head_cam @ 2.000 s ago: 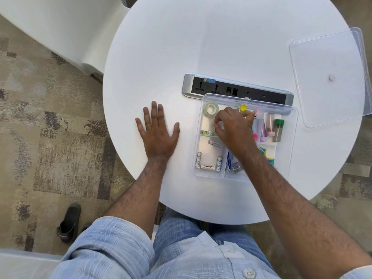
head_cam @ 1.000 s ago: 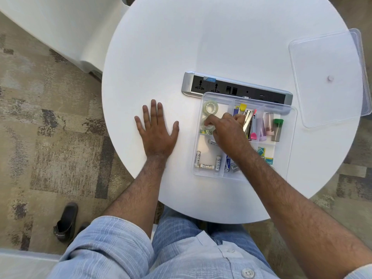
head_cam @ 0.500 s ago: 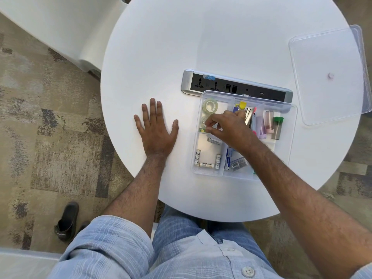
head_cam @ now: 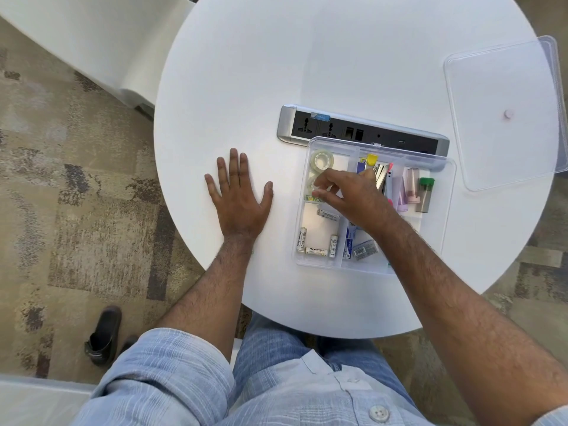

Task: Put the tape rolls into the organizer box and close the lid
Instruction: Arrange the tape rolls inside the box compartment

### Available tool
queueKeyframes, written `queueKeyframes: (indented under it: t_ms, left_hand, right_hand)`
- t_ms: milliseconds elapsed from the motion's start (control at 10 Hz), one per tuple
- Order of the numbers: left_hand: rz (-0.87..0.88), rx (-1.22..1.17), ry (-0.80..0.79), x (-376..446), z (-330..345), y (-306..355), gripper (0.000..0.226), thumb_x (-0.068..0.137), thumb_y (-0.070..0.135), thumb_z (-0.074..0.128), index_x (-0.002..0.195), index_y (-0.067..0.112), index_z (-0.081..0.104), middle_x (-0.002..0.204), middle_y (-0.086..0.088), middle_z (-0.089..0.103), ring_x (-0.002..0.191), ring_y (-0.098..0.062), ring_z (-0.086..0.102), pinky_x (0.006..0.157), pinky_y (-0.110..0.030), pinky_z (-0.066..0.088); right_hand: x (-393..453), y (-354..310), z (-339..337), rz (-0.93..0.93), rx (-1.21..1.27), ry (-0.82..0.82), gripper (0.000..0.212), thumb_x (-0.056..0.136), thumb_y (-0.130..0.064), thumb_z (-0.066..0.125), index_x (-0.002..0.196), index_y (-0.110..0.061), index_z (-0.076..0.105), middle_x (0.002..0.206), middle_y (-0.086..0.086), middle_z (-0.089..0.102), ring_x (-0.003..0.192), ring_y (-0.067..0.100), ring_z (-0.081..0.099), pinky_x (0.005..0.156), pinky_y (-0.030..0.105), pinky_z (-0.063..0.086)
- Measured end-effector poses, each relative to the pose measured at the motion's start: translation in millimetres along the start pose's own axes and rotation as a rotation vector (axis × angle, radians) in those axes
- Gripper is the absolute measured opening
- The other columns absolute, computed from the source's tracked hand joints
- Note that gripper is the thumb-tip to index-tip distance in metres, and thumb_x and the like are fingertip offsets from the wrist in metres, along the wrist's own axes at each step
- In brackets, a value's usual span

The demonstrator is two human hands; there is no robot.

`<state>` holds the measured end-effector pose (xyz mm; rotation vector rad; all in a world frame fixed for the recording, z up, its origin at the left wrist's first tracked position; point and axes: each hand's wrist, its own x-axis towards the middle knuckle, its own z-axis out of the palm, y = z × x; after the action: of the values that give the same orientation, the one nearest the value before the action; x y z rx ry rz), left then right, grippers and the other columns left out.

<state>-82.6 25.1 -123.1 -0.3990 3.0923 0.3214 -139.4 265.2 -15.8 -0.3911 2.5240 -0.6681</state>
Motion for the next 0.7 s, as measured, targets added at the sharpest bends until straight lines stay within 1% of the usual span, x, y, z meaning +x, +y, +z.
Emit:
queueKeyframes:
  t_ms: [100, 200, 300, 400, 500, 600, 700]
  left_hand:
    - [0.001, 0.009, 0.003, 0, 0, 0, 0.081, 0.102, 0.065, 0.027, 0.166, 0.016, 0.016, 0.176, -0.001, 0.013, 0.163, -0.027, 0.012, 0.129, -0.061, 0.013]
    - [0.002, 0.011, 0.001, 0, 1, 0, 0.081, 0.103, 0.065, 0.027, 0.166, 0.016, 0.015, 0.176, -0.001, 0.012, 0.164, -0.027, 0.011, 0.129, -0.061, 0.014]
    - [0.001, 0.011, 0.005, 0, 0, 0, 0.081, 0.103, 0.065, 0.029, 0.166, 0.016, 0.015, 0.176, -0.001, 0.012, 0.164, -0.027, 0.011, 0.129, -0.061, 0.014]
    - [-0.001, 0.011, 0.002, 0, 0, 0, 0.081, 0.102, 0.064, 0.029, 0.166, 0.017, 0.015, 0.176, -0.001, 0.012, 0.163, -0.027, 0.012, 0.128, -0.061, 0.014]
    - [-0.002, 0.011, -0.002, -1, -1, 1, 0.081, 0.102, 0.064, 0.03, 0.166, 0.017, 0.016, 0.176, -0.001, 0.013, 0.163, -0.027, 0.012, 0.128, -0.061, 0.014]
    - [-0.002, 0.003, -0.006, 0, -1, 1, 0.081, 0.102, 0.064, 0.03, 0.166, 0.016, 0.016, 0.176, -0.001, 0.013, 0.163, -0.028, 0.012, 0.129, -0.061, 0.014]
    - [-0.001, 0.003, -0.004, 0, -1, 1, 0.081, 0.102, 0.064, 0.03, 0.166, 0.016, 0.016, 0.176, -0.001, 0.013, 0.163, -0.028, 0.012, 0.129, -0.062, 0.014]
  right_hand:
    - [1, 4, -2, -0.004, -0.014, -0.064, 0.023, 0.091, -0.052, 0.065, 0.107, -0.034, 0.065, 0.091, -0.026, 0.063, 0.085, -0.001, 0.06, 0.093, 0.033, 0.017]
    - [3, 7, -7, -0.012, -0.015, -0.145, 0.026, 0.087, -0.051, 0.071, 0.108, -0.037, 0.065, 0.095, -0.028, 0.062, 0.087, -0.002, 0.06, 0.096, 0.037, 0.02]
    - [3, 6, -11, 0.002, 0.042, -0.168, 0.027, 0.085, -0.047, 0.076, 0.107, -0.036, 0.067, 0.1, -0.026, 0.065, 0.089, -0.001, 0.061, 0.102, 0.04, 0.023]
    - [0, 6, -18, 0.044, 0.192, -0.173, 0.023, 0.084, -0.039, 0.079, 0.106, -0.033, 0.072, 0.098, -0.024, 0.069, 0.087, -0.002, 0.062, 0.103, 0.039, 0.033]
    - [-3, 10, -24, 0.07, 0.336, -0.159, 0.023, 0.084, -0.033, 0.08, 0.106, -0.03, 0.074, 0.094, -0.024, 0.07, 0.081, -0.003, 0.062, 0.089, 0.027, 0.048]
    - [-10, 18, -30, 0.109, 0.465, -0.058, 0.024, 0.086, -0.026, 0.081, 0.109, -0.027, 0.074, 0.085, -0.032, 0.068, 0.071, -0.006, 0.059, 0.07, 0.013, 0.048]
    - [-13, 20, -27, 0.123, 0.403, 0.004, 0.023, 0.086, -0.025, 0.08, 0.107, -0.028, 0.073, 0.081, -0.032, 0.065, 0.07, -0.007, 0.059, 0.082, 0.022, 0.047]
